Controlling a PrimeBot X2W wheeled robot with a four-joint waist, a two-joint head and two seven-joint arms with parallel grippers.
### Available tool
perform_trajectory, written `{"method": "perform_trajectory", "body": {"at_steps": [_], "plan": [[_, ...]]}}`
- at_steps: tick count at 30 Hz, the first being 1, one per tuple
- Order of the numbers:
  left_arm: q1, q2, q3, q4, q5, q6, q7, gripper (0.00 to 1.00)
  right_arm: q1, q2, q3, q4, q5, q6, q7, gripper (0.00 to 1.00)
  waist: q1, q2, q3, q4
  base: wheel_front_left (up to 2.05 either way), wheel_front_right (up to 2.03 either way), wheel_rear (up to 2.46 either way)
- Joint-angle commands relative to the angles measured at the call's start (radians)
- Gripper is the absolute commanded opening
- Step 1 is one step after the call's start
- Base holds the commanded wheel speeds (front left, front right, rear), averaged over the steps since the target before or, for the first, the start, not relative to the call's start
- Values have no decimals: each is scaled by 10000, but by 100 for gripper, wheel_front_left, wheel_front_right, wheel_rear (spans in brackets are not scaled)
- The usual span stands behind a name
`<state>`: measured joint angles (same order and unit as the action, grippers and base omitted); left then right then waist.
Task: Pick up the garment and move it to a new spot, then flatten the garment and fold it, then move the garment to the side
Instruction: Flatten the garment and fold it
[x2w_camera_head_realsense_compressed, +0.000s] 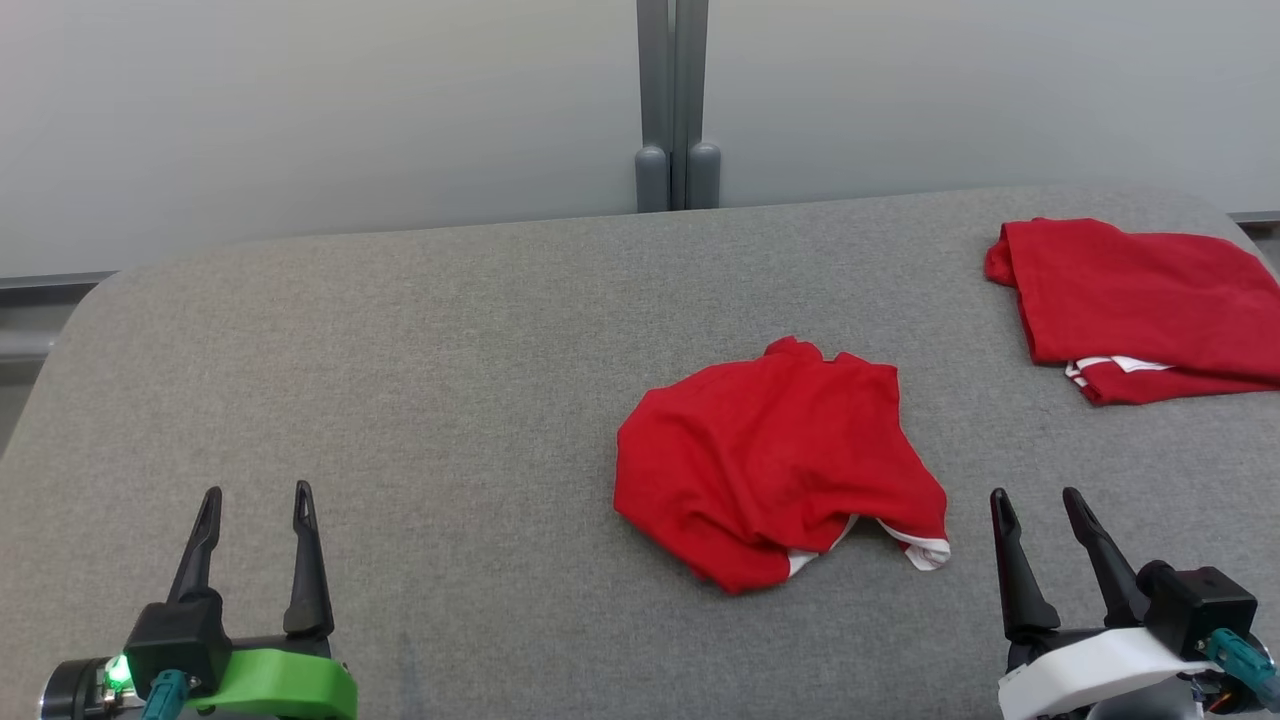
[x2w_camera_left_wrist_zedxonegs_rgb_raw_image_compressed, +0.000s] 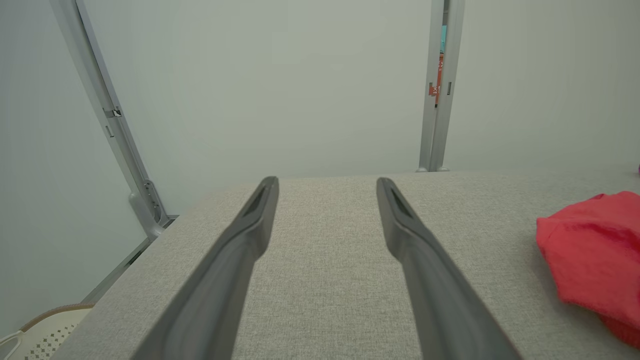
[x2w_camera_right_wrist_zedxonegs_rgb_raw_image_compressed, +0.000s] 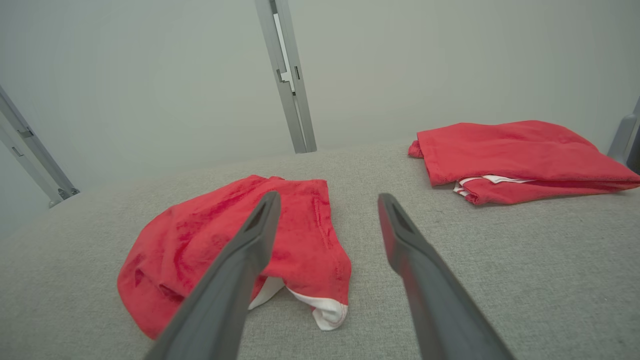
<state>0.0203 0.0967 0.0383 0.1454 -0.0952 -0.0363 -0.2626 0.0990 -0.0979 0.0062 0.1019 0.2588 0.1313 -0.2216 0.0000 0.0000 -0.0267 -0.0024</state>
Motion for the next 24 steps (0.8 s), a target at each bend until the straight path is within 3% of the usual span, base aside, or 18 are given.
{"method": "perform_trajectory", "body": {"at_steps": [1,14,24], "plan": [[-140,-23,57,36,149,-53,-25,100,122,-25,8,6,-28,-11,12,100,0,0,-7,3,0,0,0],[-97,-95,169,90,222,-143,-25,100,121,-41,19,74,-67,-11,109,100,0,0,-40,3,0,0,0],[-295,-202,27,146,329,-161,-25,100,-1708,-796,1048,784,-295,-11,812,100,0,0,209,188,0,0,0]]}}
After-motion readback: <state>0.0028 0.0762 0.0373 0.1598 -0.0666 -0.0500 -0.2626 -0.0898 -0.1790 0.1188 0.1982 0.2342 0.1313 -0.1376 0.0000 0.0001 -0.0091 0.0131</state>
